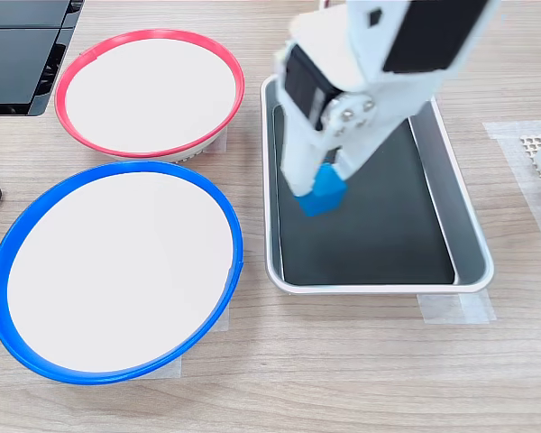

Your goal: Move two blocks tray to matching dishes

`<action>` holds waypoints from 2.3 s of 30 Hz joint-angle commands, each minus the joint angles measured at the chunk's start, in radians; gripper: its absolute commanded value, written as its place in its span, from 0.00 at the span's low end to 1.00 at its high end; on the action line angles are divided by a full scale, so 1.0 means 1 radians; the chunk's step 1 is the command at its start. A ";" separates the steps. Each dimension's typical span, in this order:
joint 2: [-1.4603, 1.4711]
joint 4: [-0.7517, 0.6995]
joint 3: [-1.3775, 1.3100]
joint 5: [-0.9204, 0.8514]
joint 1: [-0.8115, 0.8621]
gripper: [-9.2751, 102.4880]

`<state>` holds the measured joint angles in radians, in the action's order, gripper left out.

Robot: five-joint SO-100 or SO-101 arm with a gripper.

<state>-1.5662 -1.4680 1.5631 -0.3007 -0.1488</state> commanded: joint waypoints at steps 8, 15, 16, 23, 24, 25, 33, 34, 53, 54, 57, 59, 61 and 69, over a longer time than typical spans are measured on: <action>0.454 0.207 -0.565 0.034 -0.017 0.09; 0.535 0.291 -0.552 -0.034 -0.035 0.31; 0.523 0.291 -0.545 -0.032 -0.037 0.32; 0.221 0.184 -0.318 -0.044 0.000 0.15; 0.147 0.138 -0.267 -0.046 0.021 0.11; 0.081 0.084 -0.218 -0.055 0.046 0.09; -0.396 0.063 0.391 -0.414 0.391 0.08; -0.425 0.115 0.465 -0.471 0.431 0.09; -0.287 0.492 0.739 -0.650 0.535 0.21; -0.272 0.497 0.732 -0.643 0.531 0.18; -0.239 0.492 0.695 -0.617 0.512 0.08; -0.229 0.488 0.673 -0.595 0.499 0.08; -0.219 0.449 0.624 -0.566 0.477 0.08; 0.106 0.144 -0.144 -0.216 0.302 0.08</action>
<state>-1.5386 -1.2793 1.6506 -0.6182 0.1917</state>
